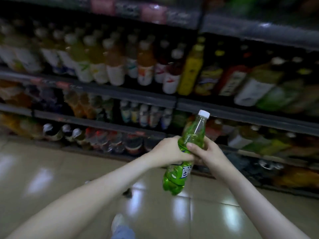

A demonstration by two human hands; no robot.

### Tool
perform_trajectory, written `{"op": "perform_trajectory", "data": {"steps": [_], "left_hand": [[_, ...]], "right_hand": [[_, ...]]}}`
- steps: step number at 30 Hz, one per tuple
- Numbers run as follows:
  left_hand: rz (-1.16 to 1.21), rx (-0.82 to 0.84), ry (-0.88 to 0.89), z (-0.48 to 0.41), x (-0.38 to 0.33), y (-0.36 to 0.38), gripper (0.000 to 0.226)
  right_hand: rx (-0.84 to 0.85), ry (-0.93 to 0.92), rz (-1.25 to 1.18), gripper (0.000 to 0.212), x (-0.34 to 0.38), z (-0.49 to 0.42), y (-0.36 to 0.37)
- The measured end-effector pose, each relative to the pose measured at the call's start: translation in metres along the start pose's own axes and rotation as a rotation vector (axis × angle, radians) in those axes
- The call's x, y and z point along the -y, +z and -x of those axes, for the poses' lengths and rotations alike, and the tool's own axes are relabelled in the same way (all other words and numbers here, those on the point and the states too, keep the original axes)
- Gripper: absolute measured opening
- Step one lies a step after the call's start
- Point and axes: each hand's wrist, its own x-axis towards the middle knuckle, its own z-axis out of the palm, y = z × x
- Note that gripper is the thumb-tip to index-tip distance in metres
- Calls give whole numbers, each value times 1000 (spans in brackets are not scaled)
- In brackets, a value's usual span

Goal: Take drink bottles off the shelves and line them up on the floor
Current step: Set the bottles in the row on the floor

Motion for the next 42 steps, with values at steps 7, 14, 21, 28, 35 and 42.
{"op": "perform_trajectory", "data": {"steps": [7, 14, 21, 28, 35, 42], "left_hand": [[32, 346, 247, -41, -197, 118, 66], [7, 285, 457, -104, -363, 200, 54], [-158, 305, 674, -180, -504, 266, 55], [-195, 320, 891, -221, -628, 334, 40], [-196, 28, 993, -254, -726, 423, 36], [-187, -256, 1006, -299, -827, 514, 47]], "right_hand": [[-386, -165, -54, 24, 49, 115, -236], [-507, -300, -238, 53, 77, 156, -390], [-607, -257, -100, 21, 89, 170, -535], [-853, -372, -220, 30, 94, 193, -677], [-1025, -575, -170, 46, 99, 219, -828], [-1096, -779, -49, 60, 106, 250, -969]]}}
